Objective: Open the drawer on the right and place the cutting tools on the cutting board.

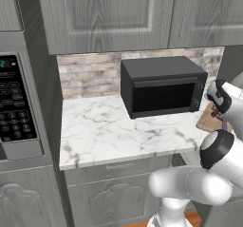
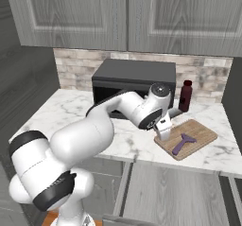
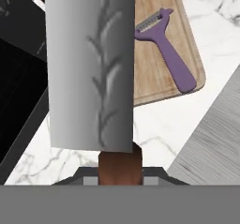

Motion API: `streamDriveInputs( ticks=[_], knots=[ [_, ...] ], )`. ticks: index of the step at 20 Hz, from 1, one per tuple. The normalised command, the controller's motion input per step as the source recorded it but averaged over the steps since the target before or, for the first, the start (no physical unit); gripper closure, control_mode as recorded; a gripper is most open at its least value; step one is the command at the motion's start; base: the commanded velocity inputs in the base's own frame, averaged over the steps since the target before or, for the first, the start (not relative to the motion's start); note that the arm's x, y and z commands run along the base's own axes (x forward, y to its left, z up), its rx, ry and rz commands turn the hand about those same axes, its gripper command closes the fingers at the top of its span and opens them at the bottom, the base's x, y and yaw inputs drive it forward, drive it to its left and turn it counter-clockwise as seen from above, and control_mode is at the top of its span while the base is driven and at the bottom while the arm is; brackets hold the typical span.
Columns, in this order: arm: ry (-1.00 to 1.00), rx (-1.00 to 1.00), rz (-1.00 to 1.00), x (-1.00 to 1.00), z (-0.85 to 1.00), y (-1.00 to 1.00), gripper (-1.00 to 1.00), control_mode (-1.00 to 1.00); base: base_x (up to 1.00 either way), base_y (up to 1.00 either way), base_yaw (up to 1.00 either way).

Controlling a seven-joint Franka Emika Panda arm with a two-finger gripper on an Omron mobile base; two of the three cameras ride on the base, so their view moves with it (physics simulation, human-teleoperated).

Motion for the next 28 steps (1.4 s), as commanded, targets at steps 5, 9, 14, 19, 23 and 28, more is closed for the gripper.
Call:
streamDriveInputs(
  ticks=[5,9,14,19,23,28],
  knots=[
    [0.00,-0.01,0.00,0.10,-0.10,-0.04,1.00,-1.00,0.00,0.00,0.00],
    [-0.08,-0.10,0.00,0.15,-0.29,-0.06,1.00,-1.00,0.00,0.00,0.00],
    [-0.07,-0.14,0.00,0.11,-0.24,0.00,1.00,-1.00,0.00,0.00,0.00],
    [0.01,-0.05,0.00,0.09,-0.12,0.00,1.00,-1.00,0.00,0.00,0.00],
    [0.05,-0.05,0.00,0.19,-0.07,0.00,1.00,-1.00,0.00,0.00,0.00],
    [0.03,-0.03,0.00,0.25,-0.10,0.00,1.00,-1.00,0.00,0.00,0.00]
  ],
)
